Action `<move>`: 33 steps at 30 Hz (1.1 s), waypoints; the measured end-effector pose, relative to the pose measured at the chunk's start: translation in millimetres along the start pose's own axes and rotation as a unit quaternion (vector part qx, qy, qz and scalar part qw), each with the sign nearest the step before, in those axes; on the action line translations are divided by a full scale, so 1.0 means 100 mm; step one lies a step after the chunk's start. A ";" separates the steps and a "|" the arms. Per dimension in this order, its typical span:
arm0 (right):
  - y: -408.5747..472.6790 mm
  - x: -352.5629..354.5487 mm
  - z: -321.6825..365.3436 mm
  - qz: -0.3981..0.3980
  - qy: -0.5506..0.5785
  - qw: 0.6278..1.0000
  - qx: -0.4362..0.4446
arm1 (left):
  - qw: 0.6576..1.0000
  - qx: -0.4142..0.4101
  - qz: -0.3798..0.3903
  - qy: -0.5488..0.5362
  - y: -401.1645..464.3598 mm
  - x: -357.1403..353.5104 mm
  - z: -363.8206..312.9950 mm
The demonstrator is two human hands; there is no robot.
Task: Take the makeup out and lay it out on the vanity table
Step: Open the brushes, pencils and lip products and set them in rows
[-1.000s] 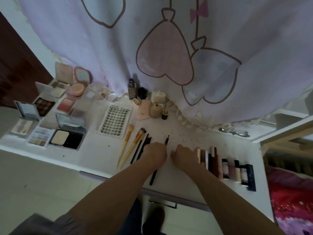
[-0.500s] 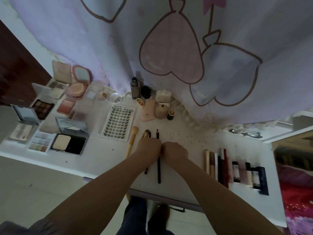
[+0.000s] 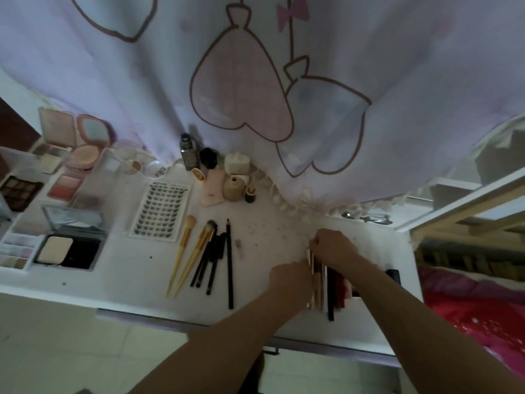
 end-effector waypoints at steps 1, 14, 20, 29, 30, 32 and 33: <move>-0.01 -0.02 -0.01 0.001 -0.001 1.000 0.007 | 1.000 0.016 0.012 -0.002 0.02 -0.08 -0.04; -0.09 0.00 0.31 0.083 0.111 0.989 0.047 | 0.977 -0.069 -0.199 0.012 -0.19 0.49 0.27; -0.36 0.33 0.63 0.052 0.309 0.945 0.090 | 0.984 -0.053 -0.167 -0.025 -0.39 0.89 0.51; -0.84 0.78 0.89 0.113 0.316 0.915 0.225 | 0.977 -0.076 -0.121 -0.161 -0.72 1.42 0.65; -0.87 0.80 0.87 0.127 0.290 0.924 0.213 | 0.979 -0.082 -0.124 -0.139 -0.76 1.45 0.67; -0.91 0.86 0.84 0.116 0.245 0.940 0.206 | 0.983 -0.091 -0.134 -0.092 -0.81 1.51 0.66; -0.93 0.89 0.84 0.105 0.244 0.941 0.212 | 0.983 -0.094 -0.138 -0.078 -0.83 1.53 0.65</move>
Point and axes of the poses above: each hand's wrist, its own y-axis towards the middle knuckle, its own x-axis out of the back of the hand, z = x × y, the point moved 6 cm from there along y, towards the middle knuckle, and after that the axes turned 5 degrees about -z, right-handed, at the moved point
